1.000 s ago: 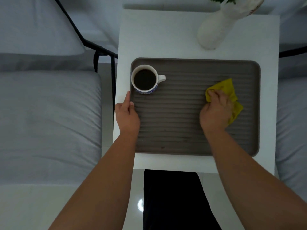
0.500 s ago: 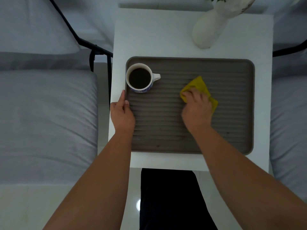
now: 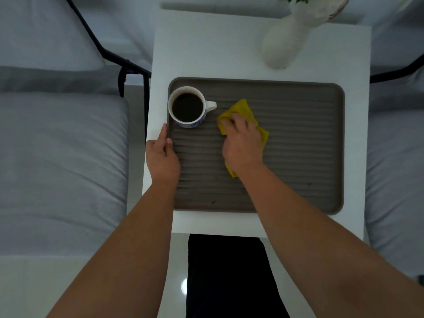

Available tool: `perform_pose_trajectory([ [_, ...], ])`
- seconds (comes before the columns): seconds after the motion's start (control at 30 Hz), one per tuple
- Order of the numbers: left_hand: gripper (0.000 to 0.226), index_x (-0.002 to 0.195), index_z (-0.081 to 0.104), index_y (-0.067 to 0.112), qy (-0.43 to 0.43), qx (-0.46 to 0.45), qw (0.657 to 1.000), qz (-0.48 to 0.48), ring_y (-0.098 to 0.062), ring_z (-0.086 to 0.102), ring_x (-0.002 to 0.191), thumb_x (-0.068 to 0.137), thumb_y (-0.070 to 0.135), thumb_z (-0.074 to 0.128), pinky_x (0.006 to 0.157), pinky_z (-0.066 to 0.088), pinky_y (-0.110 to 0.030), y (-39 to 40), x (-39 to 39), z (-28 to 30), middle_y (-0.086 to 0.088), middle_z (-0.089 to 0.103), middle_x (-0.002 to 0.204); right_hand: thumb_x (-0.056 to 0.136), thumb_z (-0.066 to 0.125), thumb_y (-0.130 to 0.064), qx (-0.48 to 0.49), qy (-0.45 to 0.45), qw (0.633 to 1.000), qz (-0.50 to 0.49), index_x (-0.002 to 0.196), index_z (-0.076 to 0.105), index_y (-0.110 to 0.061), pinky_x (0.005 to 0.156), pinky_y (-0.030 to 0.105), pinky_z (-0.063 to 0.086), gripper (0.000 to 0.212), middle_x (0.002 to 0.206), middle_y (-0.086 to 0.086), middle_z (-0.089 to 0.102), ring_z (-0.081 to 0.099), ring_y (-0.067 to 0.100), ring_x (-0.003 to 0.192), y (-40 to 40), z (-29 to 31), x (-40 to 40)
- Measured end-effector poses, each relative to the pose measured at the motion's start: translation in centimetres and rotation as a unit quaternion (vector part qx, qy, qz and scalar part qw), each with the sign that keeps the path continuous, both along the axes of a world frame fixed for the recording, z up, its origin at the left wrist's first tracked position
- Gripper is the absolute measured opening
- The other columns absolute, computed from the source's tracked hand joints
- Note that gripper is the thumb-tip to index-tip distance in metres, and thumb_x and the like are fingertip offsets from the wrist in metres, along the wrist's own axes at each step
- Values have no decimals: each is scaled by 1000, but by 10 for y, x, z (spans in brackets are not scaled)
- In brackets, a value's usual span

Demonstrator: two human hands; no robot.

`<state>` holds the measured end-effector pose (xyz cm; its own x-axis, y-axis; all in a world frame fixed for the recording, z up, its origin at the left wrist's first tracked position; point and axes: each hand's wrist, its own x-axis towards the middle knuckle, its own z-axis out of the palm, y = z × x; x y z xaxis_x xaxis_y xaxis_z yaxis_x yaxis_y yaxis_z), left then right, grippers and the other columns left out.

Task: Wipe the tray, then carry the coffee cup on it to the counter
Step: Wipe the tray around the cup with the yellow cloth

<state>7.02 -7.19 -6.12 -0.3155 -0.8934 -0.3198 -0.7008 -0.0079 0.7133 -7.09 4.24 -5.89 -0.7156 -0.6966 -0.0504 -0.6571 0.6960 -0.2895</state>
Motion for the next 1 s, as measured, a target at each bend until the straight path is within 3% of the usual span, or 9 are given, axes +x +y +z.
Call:
perform_pose_trajectory([
  [0.17,41,143,43,28,-2,-5,1000,-5,-8,47,86,102,21,39,80,29,-5,8,-2,-3,-2,42,105,84,50,-12,75,-51,977,-191,134,50,-20,91,43,36,51,141,9,44,42,39,115,23,5,-29],
  [0.33,42,143,44,27,-6,-16,1000,-1,-10,48,89,102,20,40,80,30,-5,2,-2,-2,-2,41,103,85,50,-12,46,-71,996,-35,137,47,-20,91,44,36,53,143,6,41,40,36,117,-26,8,-7],
  [0.47,41,142,46,24,-1,-25,1000,8,-2,46,79,102,18,40,72,27,10,3,-3,-1,-3,43,104,85,51,-11,56,-45,997,1,131,53,-15,92,46,40,45,133,16,48,44,39,115,-16,8,-25],
  [0.53,40,141,47,24,0,-25,1000,14,-2,47,83,102,18,39,71,25,13,3,-4,1,-2,43,106,84,48,-8,56,-37,997,-23,128,55,-13,92,49,43,44,129,20,50,44,42,115,6,8,-46],
  [0.67,41,142,47,23,3,-30,1000,9,-8,48,90,102,18,38,73,27,7,5,-4,2,0,42,107,86,44,-14,67,-5,984,-167,130,53,-15,96,56,40,45,135,23,45,41,48,118,82,4,-82],
  [0.83,41,142,46,25,1,-17,1000,14,-7,48,91,103,18,38,74,31,2,5,-5,4,0,42,107,87,39,-24,74,11,961,-267,139,47,-16,103,54,30,53,147,15,41,43,49,117,109,-2,-45],
  [0.93,41,143,45,25,-1,-7,1000,14,-5,46,91,103,18,37,71,28,10,4,-6,3,1,41,109,79,43,-21,72,-18,971,-226,135,51,-11,103,42,23,57,141,18,48,49,45,114,76,-4,9],
  [1.0,41,143,44,26,-7,-5,1000,10,-4,46,90,103,19,36,75,30,5,4,-6,3,1,41,109,80,39,-25,73,-41,987,-135,136,49,-14,105,40,20,58,142,14,48,49,40,118,51,-3,52],
])
